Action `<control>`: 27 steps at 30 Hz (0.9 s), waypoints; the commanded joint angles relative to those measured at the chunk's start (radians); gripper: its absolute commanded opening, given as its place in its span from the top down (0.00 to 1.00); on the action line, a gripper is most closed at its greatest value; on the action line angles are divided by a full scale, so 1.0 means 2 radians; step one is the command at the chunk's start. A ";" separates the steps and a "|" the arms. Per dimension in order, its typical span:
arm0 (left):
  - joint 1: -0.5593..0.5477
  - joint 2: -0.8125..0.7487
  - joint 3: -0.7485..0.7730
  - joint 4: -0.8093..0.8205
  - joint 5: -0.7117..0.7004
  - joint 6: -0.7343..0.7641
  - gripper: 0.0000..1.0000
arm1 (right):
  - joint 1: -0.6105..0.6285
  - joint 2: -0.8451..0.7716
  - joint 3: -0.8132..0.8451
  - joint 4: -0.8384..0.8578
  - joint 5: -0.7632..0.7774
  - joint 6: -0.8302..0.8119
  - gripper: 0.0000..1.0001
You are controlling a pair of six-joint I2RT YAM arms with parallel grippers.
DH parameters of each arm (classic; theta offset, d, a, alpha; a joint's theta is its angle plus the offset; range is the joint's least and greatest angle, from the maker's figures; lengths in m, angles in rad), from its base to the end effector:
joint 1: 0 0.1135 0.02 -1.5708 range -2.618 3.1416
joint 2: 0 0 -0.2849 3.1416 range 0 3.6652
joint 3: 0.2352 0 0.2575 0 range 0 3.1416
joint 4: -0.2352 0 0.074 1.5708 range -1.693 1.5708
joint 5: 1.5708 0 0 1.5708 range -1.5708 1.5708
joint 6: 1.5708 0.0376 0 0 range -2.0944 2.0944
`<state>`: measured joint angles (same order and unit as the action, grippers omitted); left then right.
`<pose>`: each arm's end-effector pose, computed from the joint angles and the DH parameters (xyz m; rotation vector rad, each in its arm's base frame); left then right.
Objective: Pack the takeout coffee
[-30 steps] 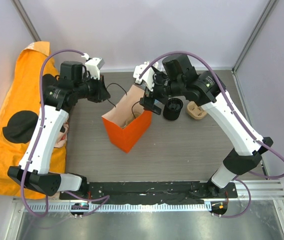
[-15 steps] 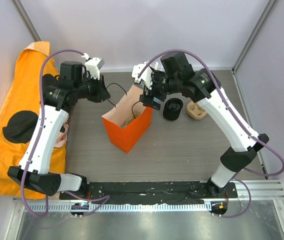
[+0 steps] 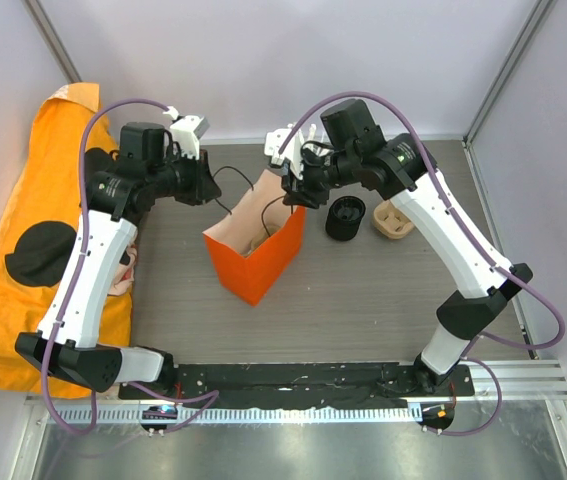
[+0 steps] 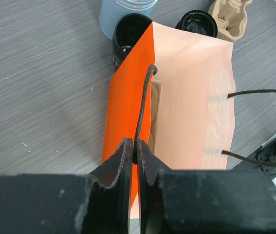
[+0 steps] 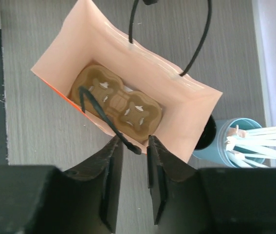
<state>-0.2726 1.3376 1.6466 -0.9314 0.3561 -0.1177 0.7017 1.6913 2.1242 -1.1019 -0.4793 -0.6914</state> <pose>0.2500 -0.0835 0.4603 0.3736 2.1821 -0.6086 0.2489 0.2331 0.4893 -1.6032 1.5132 0.5404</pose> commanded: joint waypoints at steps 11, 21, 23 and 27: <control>0.003 -0.003 0.052 -0.038 0.063 0.054 0.89 | 0.000 -0.026 0.019 -0.037 -0.058 0.007 0.89; 0.003 -0.015 0.072 -0.098 0.093 0.112 0.89 | 0.013 -0.026 0.039 -0.046 -0.079 0.030 0.89; 0.003 -0.018 0.080 -0.115 0.073 0.119 0.89 | 0.020 -0.021 0.039 -0.039 -0.076 0.040 0.89; 0.003 -0.033 0.083 -0.122 0.033 0.139 0.89 | 0.034 -0.012 0.040 -0.019 -0.063 0.063 0.89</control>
<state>-0.2726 1.3270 1.7668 -1.1416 0.4831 0.0975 0.7437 1.6760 2.1674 -1.2003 -0.6052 -0.6281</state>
